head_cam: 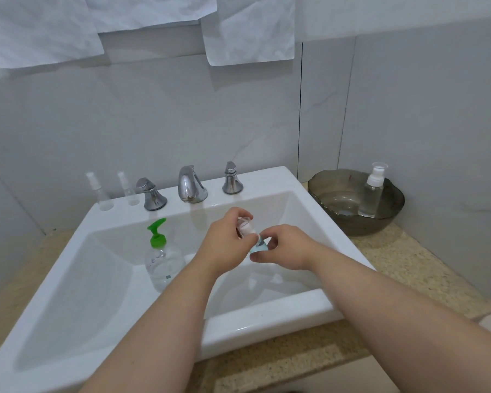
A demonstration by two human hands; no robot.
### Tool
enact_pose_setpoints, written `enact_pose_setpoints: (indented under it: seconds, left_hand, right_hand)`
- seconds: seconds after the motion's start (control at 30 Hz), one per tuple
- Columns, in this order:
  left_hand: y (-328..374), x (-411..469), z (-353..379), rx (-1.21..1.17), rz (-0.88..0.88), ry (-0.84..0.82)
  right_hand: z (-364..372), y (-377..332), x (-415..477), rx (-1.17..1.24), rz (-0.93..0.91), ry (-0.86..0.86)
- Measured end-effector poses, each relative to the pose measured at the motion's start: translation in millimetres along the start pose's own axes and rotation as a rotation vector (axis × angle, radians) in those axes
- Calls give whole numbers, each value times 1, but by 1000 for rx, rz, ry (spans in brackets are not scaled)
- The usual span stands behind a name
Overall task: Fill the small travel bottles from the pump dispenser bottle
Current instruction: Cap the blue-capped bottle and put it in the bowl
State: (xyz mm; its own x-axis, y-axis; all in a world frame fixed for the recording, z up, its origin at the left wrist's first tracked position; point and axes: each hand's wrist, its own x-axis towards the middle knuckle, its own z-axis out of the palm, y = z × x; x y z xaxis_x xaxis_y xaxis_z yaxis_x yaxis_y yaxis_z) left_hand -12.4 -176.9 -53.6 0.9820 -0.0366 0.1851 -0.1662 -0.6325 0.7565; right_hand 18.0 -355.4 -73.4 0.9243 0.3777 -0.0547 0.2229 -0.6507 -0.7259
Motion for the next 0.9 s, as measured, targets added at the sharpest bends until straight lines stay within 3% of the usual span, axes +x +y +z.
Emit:
enact_pose_setpoints:
  seconds: [0.37,0.57,0.73,0.9]
  left_hand:
    - [-3,1,-1,-226,-31,-36]
    - [0,2,-1,-90,-36,140]
    - [2,0,-2,-299,-65,33]
    - [-1,0,-1,-98,-58,85]
  right_hand:
    - [1,0,0,-23,-8,-4]
    - [1,0,0,-10,3,12]
    - [1,1,1,-24,-1,6]
    - [2,2,2,-16,-1,11]
